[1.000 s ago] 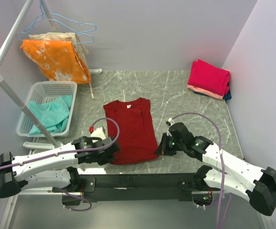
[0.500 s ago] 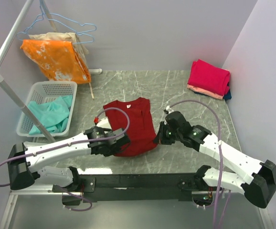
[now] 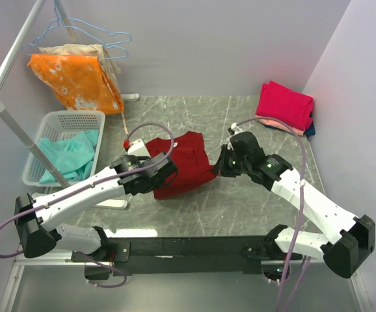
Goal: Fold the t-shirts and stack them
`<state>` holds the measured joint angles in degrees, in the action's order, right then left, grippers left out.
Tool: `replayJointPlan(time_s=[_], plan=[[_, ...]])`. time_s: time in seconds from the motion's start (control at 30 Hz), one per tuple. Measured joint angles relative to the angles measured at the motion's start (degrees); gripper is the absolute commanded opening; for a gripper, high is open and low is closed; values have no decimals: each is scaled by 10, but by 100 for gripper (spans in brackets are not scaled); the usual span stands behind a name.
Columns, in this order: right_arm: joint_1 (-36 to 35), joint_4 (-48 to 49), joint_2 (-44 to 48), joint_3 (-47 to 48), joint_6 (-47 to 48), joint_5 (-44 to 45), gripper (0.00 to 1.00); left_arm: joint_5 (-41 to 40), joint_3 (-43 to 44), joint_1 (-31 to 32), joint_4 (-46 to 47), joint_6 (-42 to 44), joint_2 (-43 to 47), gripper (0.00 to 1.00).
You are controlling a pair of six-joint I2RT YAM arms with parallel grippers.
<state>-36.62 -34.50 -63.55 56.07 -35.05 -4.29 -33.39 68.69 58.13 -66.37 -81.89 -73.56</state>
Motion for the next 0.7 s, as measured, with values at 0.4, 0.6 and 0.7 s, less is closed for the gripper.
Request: replayJointPlan(time_s=[0.4, 0.6, 0.7], plan=[[48, 16, -125, 99, 41, -29, 0, -9, 34, -86, 29, 91, -47, 1], [57, 22, -144, 106, 49, -41, 0, -10, 38, -93, 33, 113, -52, 1], [62, 28, -151, 108, 50, -45, 0, -10, 38, -100, 36, 116, -52, 1]])
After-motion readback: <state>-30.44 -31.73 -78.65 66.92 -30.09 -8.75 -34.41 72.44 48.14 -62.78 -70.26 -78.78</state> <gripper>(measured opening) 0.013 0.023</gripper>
